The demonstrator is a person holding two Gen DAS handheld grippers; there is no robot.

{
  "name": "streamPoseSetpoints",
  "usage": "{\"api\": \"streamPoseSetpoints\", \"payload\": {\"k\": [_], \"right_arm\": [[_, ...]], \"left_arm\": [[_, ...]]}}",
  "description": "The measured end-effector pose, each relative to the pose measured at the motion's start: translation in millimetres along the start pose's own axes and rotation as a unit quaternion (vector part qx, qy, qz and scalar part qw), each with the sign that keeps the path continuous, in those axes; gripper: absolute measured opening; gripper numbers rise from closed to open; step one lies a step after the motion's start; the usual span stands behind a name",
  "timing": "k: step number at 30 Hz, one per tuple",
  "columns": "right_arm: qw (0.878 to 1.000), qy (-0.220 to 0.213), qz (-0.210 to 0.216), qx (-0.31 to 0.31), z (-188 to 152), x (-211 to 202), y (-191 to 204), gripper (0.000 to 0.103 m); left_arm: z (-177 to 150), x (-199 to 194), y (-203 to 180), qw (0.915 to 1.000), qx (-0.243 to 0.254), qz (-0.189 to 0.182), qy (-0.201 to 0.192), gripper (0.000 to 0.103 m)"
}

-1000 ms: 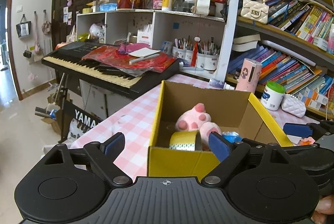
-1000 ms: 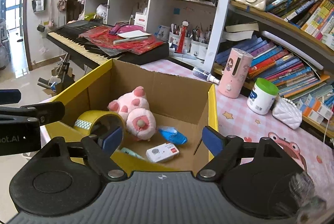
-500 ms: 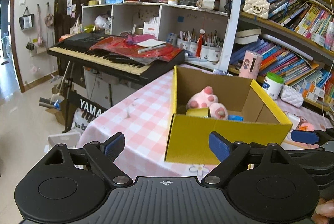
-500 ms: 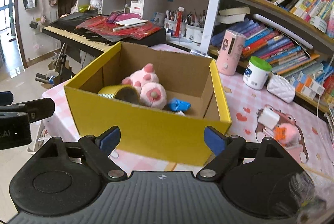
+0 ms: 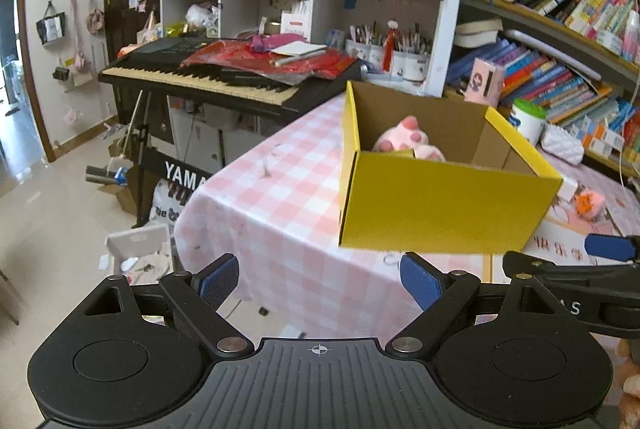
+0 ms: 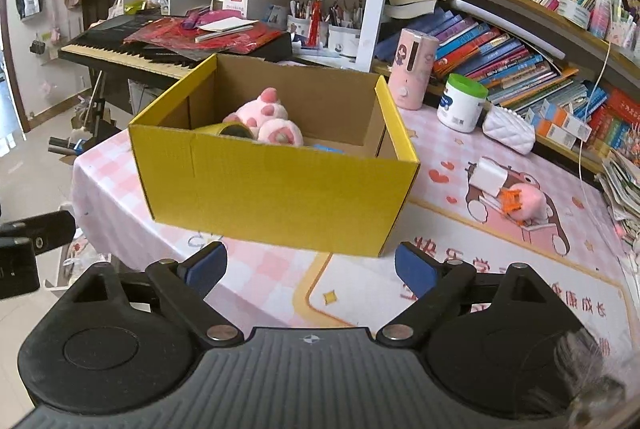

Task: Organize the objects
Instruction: 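Withdraw both tools from the yellow box toward the printed mat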

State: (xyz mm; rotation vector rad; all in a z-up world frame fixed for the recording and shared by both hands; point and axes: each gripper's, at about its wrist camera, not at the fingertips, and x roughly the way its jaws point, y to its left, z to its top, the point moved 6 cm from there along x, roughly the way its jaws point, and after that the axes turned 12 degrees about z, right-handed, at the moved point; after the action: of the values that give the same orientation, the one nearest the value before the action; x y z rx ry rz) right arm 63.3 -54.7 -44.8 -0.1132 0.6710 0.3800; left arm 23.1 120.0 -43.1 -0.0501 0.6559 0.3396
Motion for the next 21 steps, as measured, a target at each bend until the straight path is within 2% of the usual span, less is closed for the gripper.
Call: {"api": "streamPoseSetpoints", "payload": {"k": [11,21], "right_arm": [[1.0,0.014,0.007,0.001,-23.1,-12.0,19.2,0.091],[1.0,0.024,-0.007,0.006,-41.4,-24.6,17.6,0.092]], "left_arm": [[-22.0,-12.5,11.1,0.9997,0.019,-0.004,0.017,0.09],[-33.3,-17.9,-3.7,0.9985,0.039,-0.029,0.027,0.09]]}}
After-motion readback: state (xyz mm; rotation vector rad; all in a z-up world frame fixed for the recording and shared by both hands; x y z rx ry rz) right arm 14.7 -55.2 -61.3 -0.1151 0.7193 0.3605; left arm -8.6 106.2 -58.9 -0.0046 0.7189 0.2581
